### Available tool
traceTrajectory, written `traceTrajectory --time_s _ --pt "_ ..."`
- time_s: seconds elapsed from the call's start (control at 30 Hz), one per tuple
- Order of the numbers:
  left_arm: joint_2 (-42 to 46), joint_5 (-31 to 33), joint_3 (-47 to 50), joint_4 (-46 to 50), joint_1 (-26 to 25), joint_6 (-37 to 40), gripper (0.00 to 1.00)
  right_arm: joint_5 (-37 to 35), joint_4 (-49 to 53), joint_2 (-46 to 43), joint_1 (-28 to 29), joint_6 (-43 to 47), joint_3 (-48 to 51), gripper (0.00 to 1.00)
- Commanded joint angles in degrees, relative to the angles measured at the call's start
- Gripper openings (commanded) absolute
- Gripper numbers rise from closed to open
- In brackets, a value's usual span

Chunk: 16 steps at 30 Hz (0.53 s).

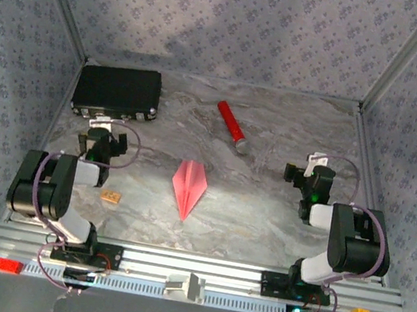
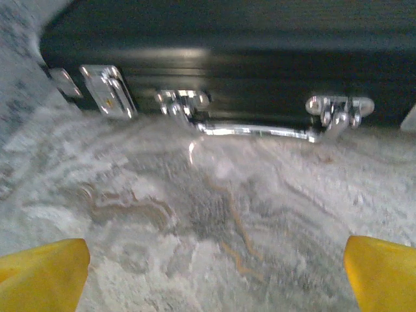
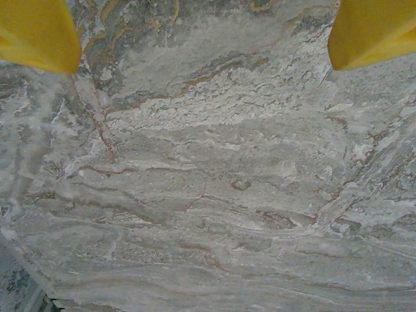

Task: Fold a paper plane with a square sheet of paper (pick it up from the middle)
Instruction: Reset both arms

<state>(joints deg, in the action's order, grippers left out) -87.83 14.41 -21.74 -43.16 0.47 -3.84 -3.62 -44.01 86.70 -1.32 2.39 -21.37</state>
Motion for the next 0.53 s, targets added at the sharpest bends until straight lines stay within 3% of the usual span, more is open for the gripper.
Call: traceTrajectory --time_s 0.0,0.03,0.1,0.5 --pt "-0.7 -5.9 0.9 -10.2 0.5 -0.4 1.00 0.4 -1.7 0.4 -0.2 -0.7 -1.1 0.99" --pt "0.2 -3.6 -0.6 -5.2 0.5 -1.2 1.00 0.4 -1.6 0.5 -0.2 -0.7 -1.2 0.99" --pt "-0.5 -3.1 0.1 -8.2 0.1 -0.8 1.00 0.5 -1.6 0.5 -0.3 -0.8 -1.1 0.99" --pt "0.0 -3.6 -1.3 -4.7 -0.9 0.9 1.00 0.3 -1.5 0.5 -0.1 -0.6 -1.2 0.99"
